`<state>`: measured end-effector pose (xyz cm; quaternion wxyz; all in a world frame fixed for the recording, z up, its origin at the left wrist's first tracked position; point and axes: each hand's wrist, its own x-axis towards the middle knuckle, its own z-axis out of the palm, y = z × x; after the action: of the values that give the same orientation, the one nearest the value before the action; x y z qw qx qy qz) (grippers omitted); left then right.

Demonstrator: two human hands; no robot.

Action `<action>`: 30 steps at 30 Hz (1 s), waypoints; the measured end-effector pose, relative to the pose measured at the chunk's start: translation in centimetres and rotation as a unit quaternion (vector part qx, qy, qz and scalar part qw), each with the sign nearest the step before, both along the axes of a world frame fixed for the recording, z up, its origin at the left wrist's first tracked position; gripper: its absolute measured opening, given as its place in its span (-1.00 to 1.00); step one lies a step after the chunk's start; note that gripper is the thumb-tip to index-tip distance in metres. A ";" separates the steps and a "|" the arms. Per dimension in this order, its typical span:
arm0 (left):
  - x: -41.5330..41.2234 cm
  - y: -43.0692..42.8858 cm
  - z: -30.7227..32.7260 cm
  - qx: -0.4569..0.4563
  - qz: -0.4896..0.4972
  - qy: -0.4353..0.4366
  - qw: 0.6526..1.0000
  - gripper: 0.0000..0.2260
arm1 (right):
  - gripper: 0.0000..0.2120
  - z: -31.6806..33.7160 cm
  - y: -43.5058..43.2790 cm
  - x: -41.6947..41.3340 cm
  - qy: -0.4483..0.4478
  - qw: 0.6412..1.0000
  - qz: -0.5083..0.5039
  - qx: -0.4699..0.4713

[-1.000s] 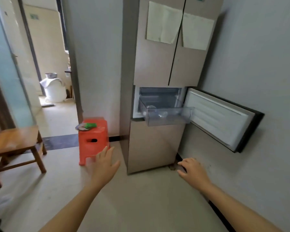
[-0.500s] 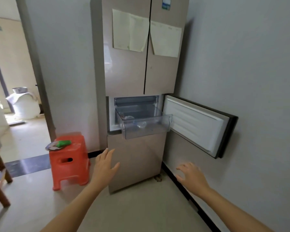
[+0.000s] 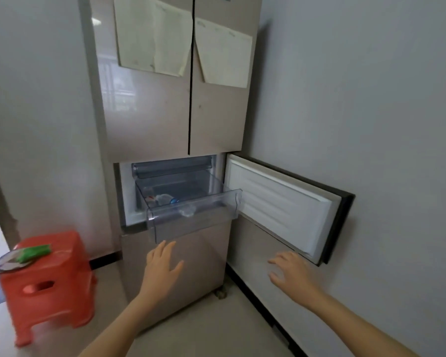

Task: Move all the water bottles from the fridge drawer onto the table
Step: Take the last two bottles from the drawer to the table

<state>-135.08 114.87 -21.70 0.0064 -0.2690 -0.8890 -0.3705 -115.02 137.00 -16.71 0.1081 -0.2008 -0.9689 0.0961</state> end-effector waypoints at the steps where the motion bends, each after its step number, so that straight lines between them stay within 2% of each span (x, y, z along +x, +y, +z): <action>1: -0.5 1.2 -0.2 -0.003 -0.003 -0.002 1.000 -0.51 | -0.36 0.2 1.1 -0.4 -0.012 1.000 -0.007 -0.006; 3: -1.9 4.0 -0.4 -0.005 -0.010 -0.005 1.000 -0.51 | -0.53 0.3 4.3 -2.1 -0.023 1.000 -0.012 -0.008; 8: -5.6 10.2 0.3 -0.014 -0.013 0.004 1.000 -0.52 | -0.62 0.1 12.1 -8.0 -0.007 1.000 -0.001 -0.019; 14: -10.9 13.6 2.5 -0.015 0.049 0.025 0.998 -0.57 | -0.62 0.8 16.4 -17.6 0.000 0.998 0.050 -0.030; 20: -14.8 12.4 1.1 -0.050 0.110 0.011 0.993 -0.60 | -0.59 -1.3 17.3 -25.7 -0.017 0.991 0.122 -0.056; 24: -17.8 10.9 1.0 -0.036 0.153 -0.001 0.988 -0.45 | -0.60 -2.1 16.6 -31.0 -0.012 0.984 0.160 -0.071; 27: -21.7 10.5 1.2 -0.022 0.160 0.003 0.987 -0.69 | -0.61 -2.3 15.8 -35.4 0.021 0.982 0.176 -0.072; 30: -26.8 11.3 1.7 0.009 0.151 0.027 0.988 -0.76 | -0.60 -2.2 15.1 -40.3 0.013 0.978 0.204 -0.050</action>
<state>-161.85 126.12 -20.01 0.0884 -0.1414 -0.9157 -0.3657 -155.30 152.09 -18.90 0.0883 -0.0027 -0.9820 0.1667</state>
